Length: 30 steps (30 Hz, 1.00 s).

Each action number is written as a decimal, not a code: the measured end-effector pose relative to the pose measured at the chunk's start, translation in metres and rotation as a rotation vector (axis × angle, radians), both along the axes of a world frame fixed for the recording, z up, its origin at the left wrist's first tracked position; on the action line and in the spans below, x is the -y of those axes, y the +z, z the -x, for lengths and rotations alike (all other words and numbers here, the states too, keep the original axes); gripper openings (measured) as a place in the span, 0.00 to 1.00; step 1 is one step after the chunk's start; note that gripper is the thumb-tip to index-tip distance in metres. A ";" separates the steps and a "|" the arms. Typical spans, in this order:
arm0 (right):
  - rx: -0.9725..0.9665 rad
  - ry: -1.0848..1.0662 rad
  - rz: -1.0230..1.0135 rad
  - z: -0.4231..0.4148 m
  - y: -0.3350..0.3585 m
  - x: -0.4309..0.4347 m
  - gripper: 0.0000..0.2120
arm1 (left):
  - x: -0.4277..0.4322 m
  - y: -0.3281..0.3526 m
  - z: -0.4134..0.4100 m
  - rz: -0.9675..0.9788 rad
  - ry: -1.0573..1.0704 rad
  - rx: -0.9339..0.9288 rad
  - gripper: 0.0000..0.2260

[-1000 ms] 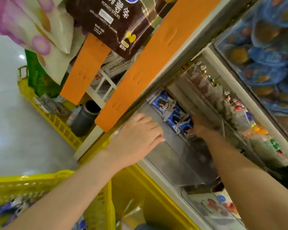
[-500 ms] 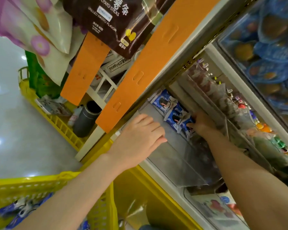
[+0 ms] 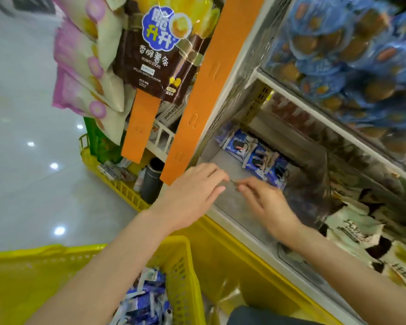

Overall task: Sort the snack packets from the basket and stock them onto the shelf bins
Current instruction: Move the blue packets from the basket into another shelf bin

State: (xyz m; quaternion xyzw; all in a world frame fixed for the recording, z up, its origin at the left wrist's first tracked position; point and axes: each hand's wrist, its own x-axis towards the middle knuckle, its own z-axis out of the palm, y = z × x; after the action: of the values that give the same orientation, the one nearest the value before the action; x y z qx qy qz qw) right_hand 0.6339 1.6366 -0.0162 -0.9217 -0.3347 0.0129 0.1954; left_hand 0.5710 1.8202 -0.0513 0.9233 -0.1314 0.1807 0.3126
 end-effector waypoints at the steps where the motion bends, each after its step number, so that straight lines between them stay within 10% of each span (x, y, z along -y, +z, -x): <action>1: 0.033 0.063 -0.045 0.014 -0.004 0.004 0.14 | -0.003 -0.001 0.012 0.009 0.025 0.004 0.12; 9: 0.138 0.296 -0.164 0.079 -0.079 -0.016 0.09 | -0.026 -0.082 0.104 0.003 0.273 -0.136 0.12; 22: -0.736 0.339 0.786 0.162 -0.274 -0.025 0.26 | -0.002 -0.291 0.225 0.127 0.090 -1.236 0.06; 30: -0.826 0.329 0.834 0.171 -0.283 -0.004 0.15 | 0.016 -0.311 0.242 0.054 0.031 -1.185 0.18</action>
State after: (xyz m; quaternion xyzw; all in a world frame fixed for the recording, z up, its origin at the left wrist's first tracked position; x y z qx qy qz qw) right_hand 0.4625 1.6406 -0.2996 -0.7754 -0.3362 0.5295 -0.0727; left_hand 0.3285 1.8041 -0.3620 0.8605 0.0837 -0.3576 0.3531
